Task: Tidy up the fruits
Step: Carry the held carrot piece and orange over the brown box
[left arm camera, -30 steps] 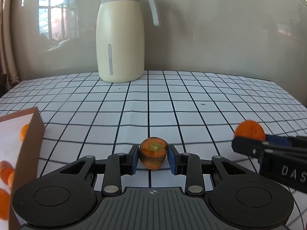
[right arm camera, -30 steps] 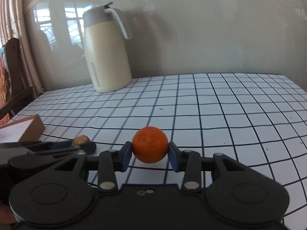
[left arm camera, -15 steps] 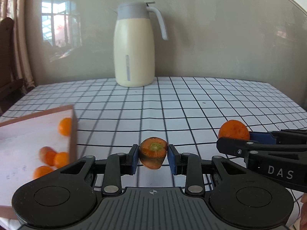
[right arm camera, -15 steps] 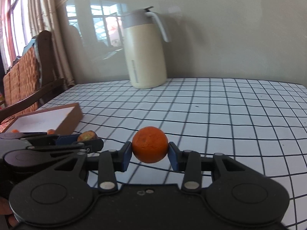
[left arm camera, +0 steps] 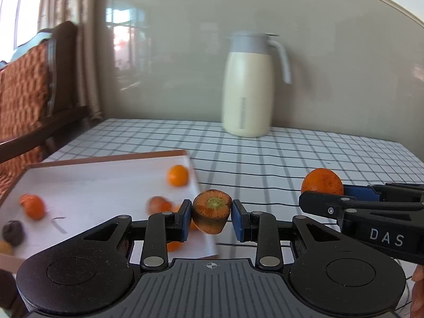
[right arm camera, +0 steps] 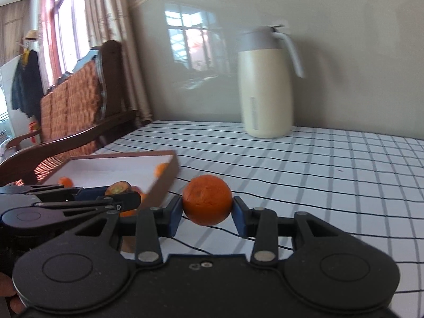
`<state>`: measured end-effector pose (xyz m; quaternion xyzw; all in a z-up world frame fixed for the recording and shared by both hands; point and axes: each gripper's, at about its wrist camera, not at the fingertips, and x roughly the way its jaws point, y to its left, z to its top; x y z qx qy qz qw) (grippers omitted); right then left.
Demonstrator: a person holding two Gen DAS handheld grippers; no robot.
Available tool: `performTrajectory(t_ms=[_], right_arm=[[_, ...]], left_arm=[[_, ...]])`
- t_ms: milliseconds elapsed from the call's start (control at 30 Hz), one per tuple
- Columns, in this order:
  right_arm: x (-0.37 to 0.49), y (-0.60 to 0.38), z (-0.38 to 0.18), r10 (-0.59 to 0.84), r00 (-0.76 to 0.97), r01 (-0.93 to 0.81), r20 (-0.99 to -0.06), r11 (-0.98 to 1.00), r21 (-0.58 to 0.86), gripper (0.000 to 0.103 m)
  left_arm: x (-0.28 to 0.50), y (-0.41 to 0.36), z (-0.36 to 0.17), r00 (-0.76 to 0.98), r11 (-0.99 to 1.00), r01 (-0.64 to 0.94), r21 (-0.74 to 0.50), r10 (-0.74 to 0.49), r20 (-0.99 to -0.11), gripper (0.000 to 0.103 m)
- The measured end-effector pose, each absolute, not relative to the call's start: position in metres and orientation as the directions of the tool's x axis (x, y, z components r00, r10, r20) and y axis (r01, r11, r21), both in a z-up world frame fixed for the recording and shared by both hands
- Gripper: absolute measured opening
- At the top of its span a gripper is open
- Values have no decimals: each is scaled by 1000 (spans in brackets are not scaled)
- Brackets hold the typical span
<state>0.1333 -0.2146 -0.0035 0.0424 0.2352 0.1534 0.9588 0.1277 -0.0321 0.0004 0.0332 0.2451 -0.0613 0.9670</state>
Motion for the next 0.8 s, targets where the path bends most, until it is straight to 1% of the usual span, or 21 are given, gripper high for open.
performTrajectory(t_ms=[333,533,800], right_arm=[[139,-165,-2,402,815,-373,-418,915,153,32],[141,-141,-4,417,810,-402,-412,907,128,32],[143,-122,-1,445,810,-426,-382,894,140,32]], left_arm=[[122,26,6,889,1000,6,22,5,-458,32],[119,52,5,889,999,-47,13,48,-456,32],[117,78,3,885,994,-110,10,102,-455,32]])
